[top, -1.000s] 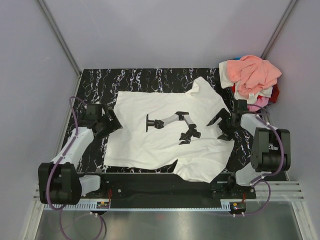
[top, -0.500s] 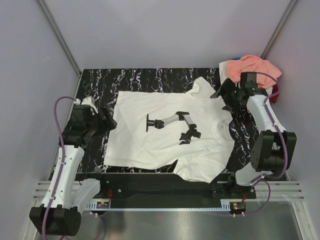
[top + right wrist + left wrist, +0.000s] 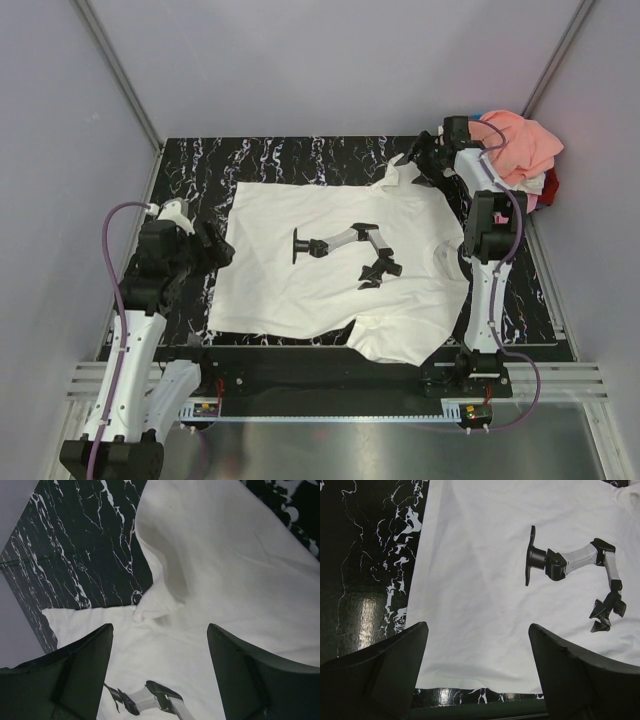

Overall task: Fold and stack the t-shirts
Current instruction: Flatten the tshirt out

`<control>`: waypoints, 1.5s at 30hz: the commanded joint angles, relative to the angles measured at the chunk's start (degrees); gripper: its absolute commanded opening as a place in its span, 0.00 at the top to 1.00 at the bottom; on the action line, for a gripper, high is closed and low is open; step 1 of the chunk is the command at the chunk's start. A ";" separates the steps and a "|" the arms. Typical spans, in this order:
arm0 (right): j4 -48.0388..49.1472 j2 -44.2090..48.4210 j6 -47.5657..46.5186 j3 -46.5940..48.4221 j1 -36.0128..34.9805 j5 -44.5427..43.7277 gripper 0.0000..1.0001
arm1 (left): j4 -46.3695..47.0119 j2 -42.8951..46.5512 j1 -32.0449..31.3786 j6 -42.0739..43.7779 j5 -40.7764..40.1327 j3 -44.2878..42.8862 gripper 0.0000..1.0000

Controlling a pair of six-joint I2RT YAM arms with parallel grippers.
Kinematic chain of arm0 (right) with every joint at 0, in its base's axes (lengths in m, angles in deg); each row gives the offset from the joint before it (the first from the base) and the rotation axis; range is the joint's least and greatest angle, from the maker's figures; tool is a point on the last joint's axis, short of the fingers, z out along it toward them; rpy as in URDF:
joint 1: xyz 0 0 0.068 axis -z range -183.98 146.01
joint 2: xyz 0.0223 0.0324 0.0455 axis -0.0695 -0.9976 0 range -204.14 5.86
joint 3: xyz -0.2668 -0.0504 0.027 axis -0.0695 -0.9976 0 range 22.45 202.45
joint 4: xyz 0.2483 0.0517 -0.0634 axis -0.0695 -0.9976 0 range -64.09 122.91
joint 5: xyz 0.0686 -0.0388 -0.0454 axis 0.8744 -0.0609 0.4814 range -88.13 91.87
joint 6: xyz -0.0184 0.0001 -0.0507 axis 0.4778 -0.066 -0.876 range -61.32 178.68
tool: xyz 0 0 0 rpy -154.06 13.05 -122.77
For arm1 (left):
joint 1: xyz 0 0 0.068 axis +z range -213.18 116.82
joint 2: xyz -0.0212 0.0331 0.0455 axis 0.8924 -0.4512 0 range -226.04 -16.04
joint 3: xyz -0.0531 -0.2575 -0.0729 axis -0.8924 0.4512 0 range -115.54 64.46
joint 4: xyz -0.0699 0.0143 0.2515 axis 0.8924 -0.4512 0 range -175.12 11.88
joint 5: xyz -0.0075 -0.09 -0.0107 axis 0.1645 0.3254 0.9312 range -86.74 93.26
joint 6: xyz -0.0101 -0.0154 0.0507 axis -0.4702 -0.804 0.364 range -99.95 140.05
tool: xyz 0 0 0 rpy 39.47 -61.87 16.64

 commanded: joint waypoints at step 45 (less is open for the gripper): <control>-2.97 19.74 0.38 -1.65 -13.43 -16.80 0.09 | 2.65 -1.52 -0.33 -0.61 -1.60 0.51 0.12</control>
